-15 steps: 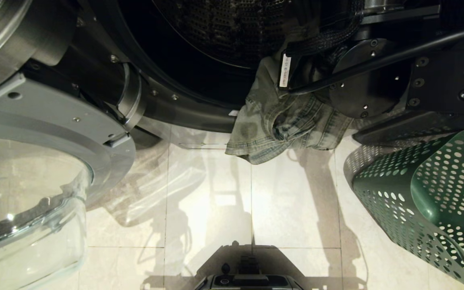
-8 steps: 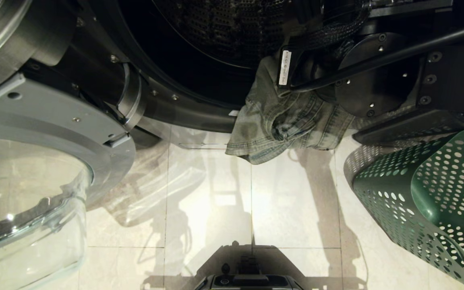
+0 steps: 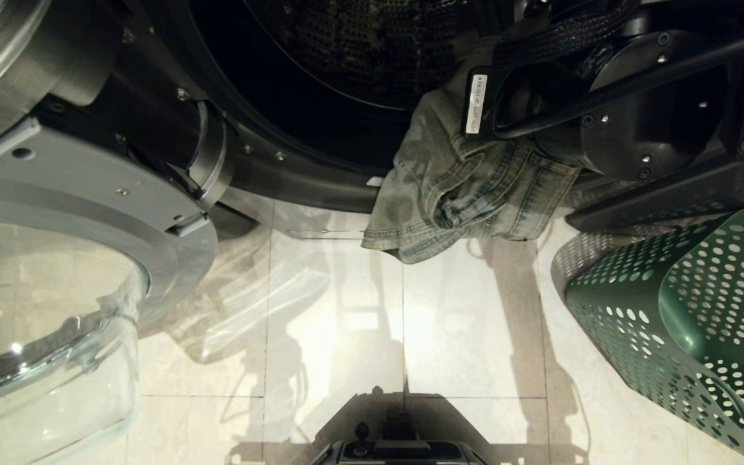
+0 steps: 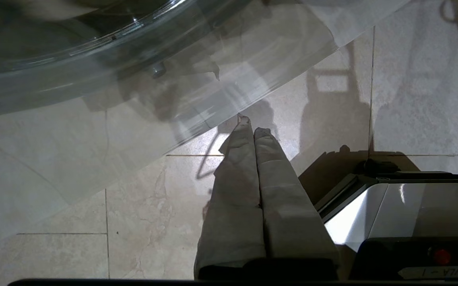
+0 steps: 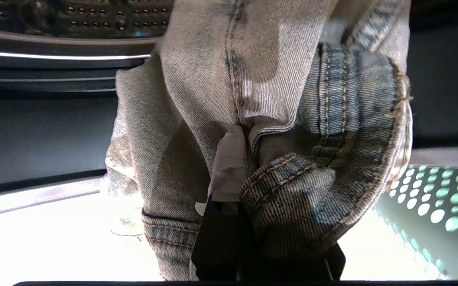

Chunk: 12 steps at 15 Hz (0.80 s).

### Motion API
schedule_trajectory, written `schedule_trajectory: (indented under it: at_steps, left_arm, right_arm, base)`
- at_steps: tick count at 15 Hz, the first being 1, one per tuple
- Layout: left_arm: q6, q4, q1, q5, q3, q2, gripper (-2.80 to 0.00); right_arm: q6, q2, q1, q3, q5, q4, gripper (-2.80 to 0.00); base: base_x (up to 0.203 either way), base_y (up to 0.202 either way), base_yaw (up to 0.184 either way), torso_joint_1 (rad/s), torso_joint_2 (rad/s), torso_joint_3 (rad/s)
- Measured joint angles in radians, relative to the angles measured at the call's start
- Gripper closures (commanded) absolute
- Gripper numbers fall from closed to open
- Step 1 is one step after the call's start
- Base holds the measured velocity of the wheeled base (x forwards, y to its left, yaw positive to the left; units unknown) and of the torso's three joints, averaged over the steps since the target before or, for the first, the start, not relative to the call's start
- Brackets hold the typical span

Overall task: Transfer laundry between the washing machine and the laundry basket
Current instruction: Pick a cloth and place it into the basket

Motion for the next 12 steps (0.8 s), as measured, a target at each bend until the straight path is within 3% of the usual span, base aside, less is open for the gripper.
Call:
schedule_trajectory:
  at_steps: [2, 10, 11, 12]
  left_arm:
    - [0.000, 0.000, 0.000, 0.000, 0.000, 0.000, 0.00]
    - [0.000, 0.000, 0.000, 0.000, 0.000, 0.000, 0.00]
    - [0.000, 0.000, 0.000, 0.000, 0.000, 0.000, 0.00]
    - [0.000, 0.000, 0.000, 0.000, 0.000, 0.000, 0.00]
  right_arm:
    - [0.041, 0.000, 0.003, 0.001, -0.009, 0.031, 0.00]
    - [0.042, 0.000, 0.006, -0.013, -0.020, 0.051, 0.00]
    - [0.042, 0.002, 0.006, -0.019, -0.021, 0.057, -2.80]
    - [0.042, 0.006, 0.006, -0.024, -0.024, 0.060, -2.80]
  base:
    - [0.000, 0.000, 0.000, 0.000, 0.00, 0.000]
    - [0.000, 0.000, 0.000, 0.000, 0.00, 0.000]
    - [0.000, 0.000, 0.000, 0.000, 0.00, 0.000]
    - [0.000, 0.000, 0.000, 0.000, 0.00, 0.000]
